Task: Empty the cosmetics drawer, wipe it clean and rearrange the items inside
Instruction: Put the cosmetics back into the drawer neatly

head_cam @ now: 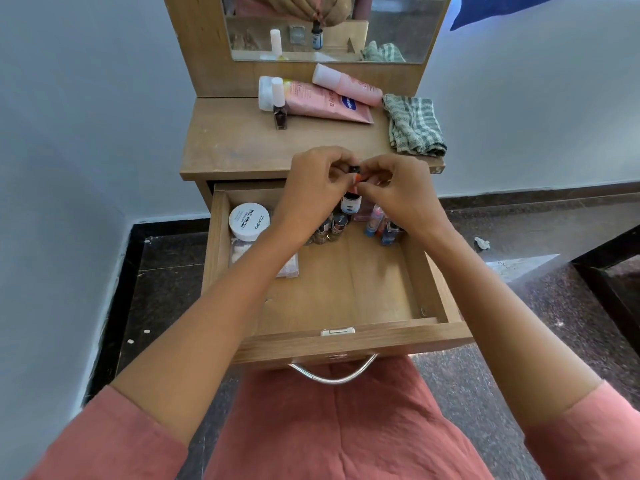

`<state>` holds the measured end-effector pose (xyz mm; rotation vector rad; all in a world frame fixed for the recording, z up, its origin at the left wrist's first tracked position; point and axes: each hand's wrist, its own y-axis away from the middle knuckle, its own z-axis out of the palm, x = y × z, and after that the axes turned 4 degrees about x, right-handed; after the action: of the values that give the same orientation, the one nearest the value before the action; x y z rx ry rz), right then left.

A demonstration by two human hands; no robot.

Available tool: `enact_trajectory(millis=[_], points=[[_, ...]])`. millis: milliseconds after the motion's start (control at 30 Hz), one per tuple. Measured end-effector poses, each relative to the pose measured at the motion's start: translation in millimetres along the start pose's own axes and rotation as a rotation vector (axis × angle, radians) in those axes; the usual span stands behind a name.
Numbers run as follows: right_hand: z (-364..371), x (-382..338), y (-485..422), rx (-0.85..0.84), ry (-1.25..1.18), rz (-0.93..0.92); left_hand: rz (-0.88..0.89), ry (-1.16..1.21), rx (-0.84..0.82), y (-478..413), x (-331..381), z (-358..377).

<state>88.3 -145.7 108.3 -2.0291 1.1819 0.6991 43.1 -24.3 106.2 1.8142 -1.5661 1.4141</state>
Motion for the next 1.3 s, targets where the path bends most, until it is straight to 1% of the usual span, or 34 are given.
enact_trajectory(millis=[100,200,333,567,867,1300], points=[[3,10,5,-0.036,0.043,0.006,-0.029,0.011,-0.021,5,-4,7],[8,21,7,-0.036,0.058,0.03,-0.055,0.015,-0.04,7,-12,14],[19,32,8,-0.045,0.067,0.048,-0.094,0.002,-0.027,10,-24,17],[33,49,10,-0.128,0.199,0.122,-0.134,-0.087,-0.018,21,-51,18],[51,57,7,-0.152,0.295,0.114,-0.092,-0.143,-0.014,24,-63,17],[52,56,7,-0.152,0.324,0.12,-0.059,-0.218,-0.047,28,-68,18]])
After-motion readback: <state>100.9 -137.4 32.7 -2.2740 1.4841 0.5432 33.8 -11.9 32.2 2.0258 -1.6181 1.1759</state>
